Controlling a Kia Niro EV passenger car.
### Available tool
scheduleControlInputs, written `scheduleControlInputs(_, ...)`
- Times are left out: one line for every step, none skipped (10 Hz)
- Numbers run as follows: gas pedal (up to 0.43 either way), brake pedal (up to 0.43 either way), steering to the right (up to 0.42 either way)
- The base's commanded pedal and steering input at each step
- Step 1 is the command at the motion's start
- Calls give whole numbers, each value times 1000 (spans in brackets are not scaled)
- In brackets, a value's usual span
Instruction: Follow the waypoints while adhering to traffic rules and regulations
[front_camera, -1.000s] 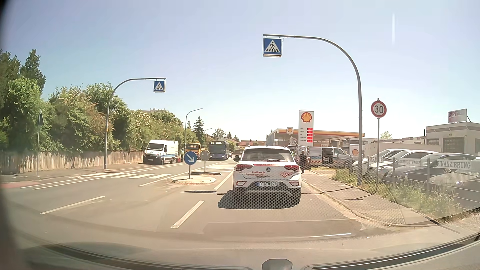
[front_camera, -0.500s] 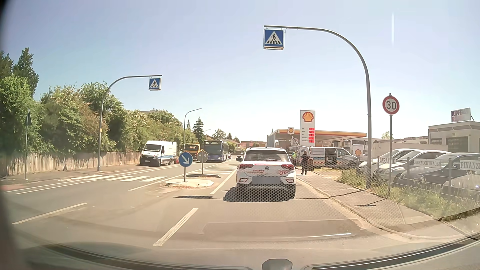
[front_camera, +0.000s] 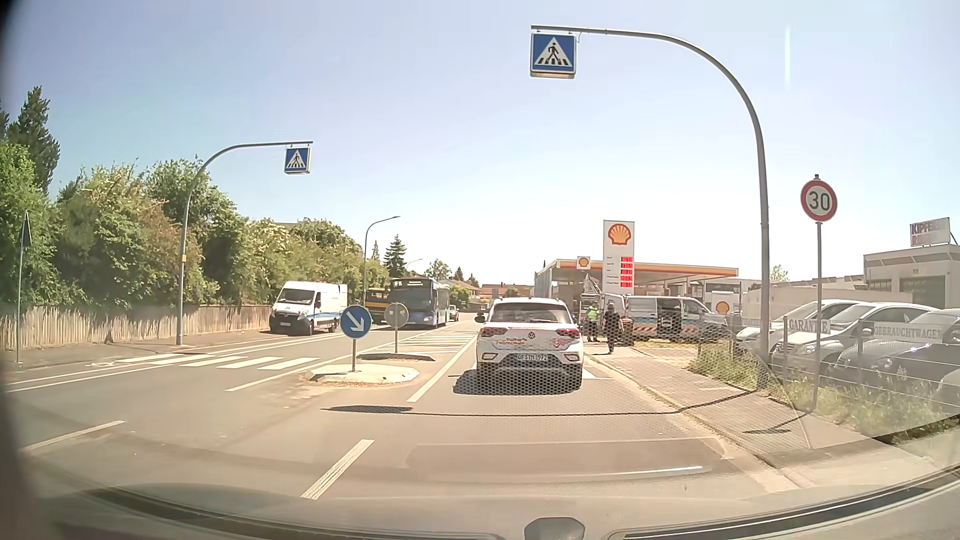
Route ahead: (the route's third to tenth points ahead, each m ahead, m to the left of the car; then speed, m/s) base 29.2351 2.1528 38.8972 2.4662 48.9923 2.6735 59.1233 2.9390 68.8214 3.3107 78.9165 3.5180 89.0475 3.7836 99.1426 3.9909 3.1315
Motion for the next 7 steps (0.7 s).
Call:
scheduleControlInputs(299, 30, -1)
scheduleControlInputs(331, 30, 0)
scheduleControlInputs(339, 30, 0)
scheduleControlInputs(358, 30, 0)
scheduleControlInputs(370, 30, 0)
scheduleControlInputs(370, 30, 0)
scheduleControlInputs(370, 30, 0)
